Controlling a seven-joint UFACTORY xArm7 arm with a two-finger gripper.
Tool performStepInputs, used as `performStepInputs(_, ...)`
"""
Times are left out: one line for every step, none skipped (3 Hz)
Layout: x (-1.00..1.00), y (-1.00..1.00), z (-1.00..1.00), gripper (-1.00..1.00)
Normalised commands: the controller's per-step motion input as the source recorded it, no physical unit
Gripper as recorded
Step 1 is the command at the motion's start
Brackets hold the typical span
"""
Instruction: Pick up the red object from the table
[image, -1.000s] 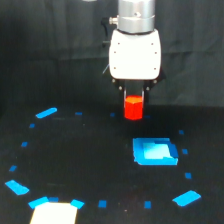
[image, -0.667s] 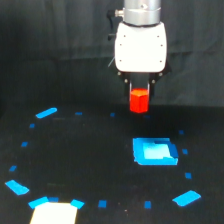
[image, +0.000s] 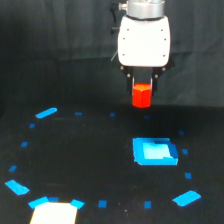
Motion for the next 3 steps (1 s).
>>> performStepInputs(-0.58,-0.16,0.56,-1.00)
performStepInputs(-0.23,0.10,-0.16,-0.95)
performStepInputs(-0.23,0.03,-0.11,-0.89)
